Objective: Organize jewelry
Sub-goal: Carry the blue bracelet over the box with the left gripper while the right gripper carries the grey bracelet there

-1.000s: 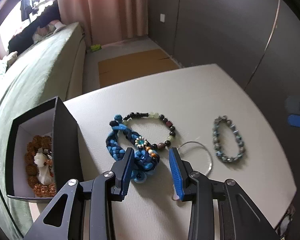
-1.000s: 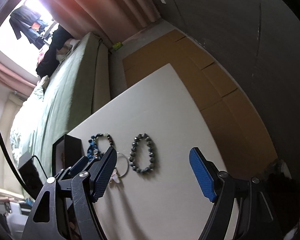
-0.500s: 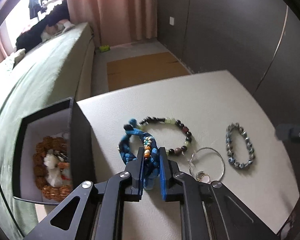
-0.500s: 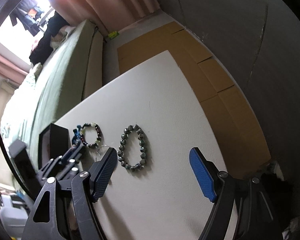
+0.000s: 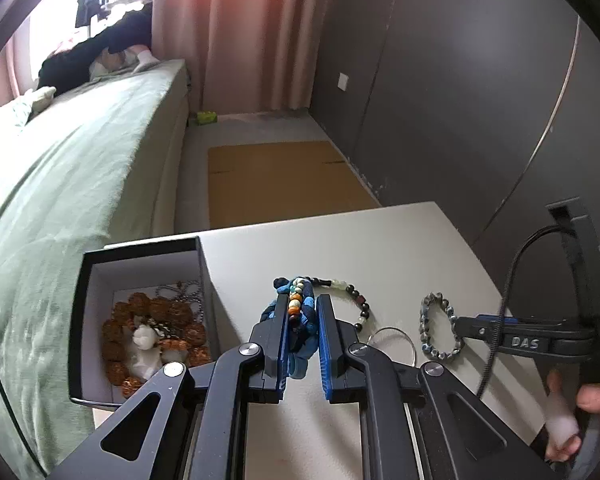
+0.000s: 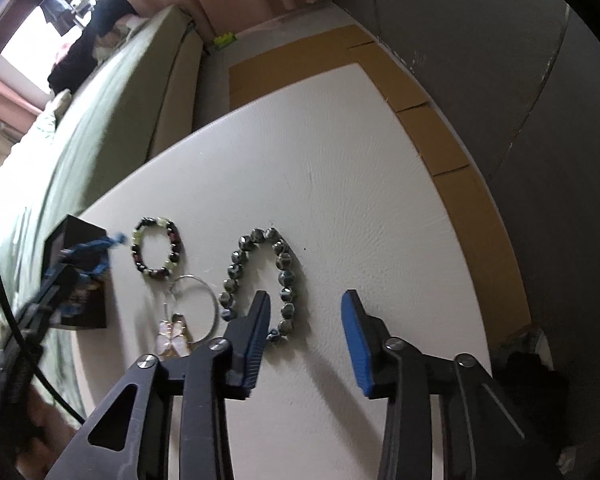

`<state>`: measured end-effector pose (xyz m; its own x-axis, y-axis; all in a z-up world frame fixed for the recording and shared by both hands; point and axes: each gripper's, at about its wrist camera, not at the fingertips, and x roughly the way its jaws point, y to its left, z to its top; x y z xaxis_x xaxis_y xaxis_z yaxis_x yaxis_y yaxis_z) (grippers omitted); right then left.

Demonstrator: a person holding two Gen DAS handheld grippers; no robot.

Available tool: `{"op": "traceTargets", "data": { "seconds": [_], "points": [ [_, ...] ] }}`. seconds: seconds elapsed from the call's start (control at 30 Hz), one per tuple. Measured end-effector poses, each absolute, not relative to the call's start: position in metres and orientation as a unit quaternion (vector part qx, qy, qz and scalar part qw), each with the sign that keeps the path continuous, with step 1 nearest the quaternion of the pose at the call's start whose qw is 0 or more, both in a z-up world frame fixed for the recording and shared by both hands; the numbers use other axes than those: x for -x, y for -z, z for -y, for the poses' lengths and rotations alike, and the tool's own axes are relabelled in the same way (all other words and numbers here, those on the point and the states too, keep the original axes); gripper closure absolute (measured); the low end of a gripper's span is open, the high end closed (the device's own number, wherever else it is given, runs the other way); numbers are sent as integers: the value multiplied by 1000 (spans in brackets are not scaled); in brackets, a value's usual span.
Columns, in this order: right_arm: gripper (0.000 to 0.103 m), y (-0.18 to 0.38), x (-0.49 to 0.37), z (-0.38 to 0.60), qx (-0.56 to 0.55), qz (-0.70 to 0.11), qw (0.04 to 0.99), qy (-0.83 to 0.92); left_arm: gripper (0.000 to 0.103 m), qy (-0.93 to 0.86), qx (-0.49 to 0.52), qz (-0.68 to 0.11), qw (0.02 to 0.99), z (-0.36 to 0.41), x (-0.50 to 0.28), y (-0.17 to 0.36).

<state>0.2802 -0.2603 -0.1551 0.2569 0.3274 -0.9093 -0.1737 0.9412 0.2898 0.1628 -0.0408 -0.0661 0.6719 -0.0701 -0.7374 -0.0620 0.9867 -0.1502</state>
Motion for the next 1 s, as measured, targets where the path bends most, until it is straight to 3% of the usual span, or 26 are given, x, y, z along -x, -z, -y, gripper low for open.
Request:
{"op": "traceTargets", "data": {
  "seconds": [0.17,0.23,0.63,1.0],
  "points": [
    [70,150,-276,246,-20,-572,807,-144,90,3,97,-393,915,28,-157,56],
    [92,149,-274,238,1,-572,807,-150,90,0,104,-385,917,21,-153,50],
    [93,102,-254,239,-79,-529,816,-217,90,-44,142,-353,924,-27,-139,35],
    [93,78,-244,213,-108,-509,815,-254,90,-53,159,-375,912,-52,-142,48]
  ]
}}
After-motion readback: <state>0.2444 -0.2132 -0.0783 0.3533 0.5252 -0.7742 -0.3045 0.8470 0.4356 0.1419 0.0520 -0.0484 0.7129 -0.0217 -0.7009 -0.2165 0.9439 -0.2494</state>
